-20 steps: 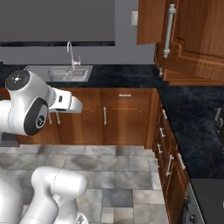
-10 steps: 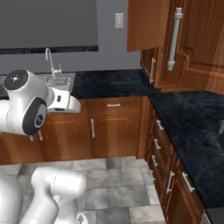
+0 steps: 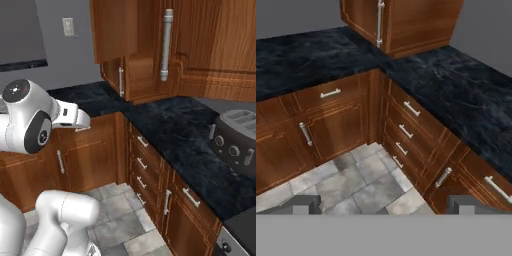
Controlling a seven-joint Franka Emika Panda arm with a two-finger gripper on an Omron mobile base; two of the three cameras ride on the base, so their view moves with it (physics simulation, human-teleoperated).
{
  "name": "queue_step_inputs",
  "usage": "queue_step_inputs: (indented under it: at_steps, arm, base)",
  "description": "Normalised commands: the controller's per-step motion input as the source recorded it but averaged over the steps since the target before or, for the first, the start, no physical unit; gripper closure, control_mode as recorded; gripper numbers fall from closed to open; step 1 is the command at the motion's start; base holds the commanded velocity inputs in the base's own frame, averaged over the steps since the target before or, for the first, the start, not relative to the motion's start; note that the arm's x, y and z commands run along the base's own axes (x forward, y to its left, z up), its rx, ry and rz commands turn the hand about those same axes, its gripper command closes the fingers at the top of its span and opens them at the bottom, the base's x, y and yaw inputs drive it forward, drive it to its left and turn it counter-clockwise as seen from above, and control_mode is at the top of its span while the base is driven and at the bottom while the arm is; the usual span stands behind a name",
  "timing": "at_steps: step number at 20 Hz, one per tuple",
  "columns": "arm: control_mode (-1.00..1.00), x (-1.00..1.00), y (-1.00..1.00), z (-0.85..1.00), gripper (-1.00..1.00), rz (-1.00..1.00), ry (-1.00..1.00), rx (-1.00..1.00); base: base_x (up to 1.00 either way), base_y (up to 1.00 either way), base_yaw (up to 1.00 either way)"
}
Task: Close all open cabinet doors.
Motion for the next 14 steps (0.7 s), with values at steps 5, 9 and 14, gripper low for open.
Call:
queue_step_inputs:
  at_steps: [5,9,14]
  arm:
    - [1.0,0.0,0.0,0.0,-1.0,0.0,0.0,0.0]
    - [1.0,0.0,0.0,0.0,-1.0,0.0,0.0,0.0]
    - [1.0,0.0,0.0,0.0,-1.0,0.0,0.0,0.0]
  base:
    - [0.31,0.32,-0.67]
    - [0.33,0.32,-0.66]
    - [0.3,0.47,-0.51]
